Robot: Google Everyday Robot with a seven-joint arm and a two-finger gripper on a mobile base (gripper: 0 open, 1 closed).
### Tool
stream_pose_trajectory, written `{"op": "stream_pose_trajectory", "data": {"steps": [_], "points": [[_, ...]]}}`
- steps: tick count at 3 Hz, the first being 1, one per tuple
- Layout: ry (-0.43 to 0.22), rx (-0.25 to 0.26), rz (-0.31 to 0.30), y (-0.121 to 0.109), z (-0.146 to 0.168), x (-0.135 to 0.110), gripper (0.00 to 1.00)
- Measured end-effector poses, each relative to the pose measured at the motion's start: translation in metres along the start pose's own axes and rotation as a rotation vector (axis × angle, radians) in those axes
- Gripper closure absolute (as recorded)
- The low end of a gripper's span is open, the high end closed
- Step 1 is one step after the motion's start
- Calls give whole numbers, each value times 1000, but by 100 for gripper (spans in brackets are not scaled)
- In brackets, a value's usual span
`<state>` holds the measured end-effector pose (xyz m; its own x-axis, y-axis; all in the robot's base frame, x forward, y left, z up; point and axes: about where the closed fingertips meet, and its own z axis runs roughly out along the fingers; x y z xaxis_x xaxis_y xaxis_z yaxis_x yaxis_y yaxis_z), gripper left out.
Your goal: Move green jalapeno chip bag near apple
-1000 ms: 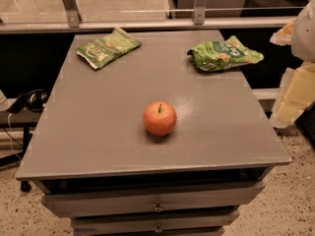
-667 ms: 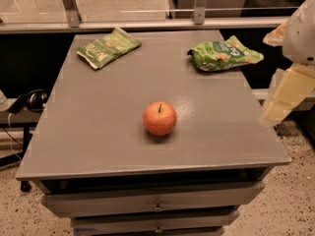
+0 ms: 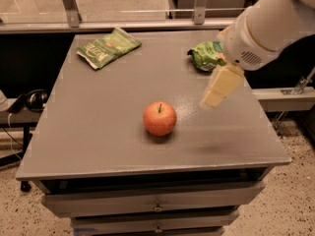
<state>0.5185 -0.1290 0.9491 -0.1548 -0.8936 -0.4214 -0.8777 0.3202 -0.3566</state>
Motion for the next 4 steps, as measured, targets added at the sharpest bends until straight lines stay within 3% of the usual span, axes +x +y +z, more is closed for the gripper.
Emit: {"op": "stream_pose_trajectory", "data": {"steps": [1, 2, 4], "points": [[-83, 96, 8, -38, 36, -30, 0], [-118, 166, 22, -83, 77, -44, 0], [-95, 185, 98, -151, 157, -26, 0]]}}
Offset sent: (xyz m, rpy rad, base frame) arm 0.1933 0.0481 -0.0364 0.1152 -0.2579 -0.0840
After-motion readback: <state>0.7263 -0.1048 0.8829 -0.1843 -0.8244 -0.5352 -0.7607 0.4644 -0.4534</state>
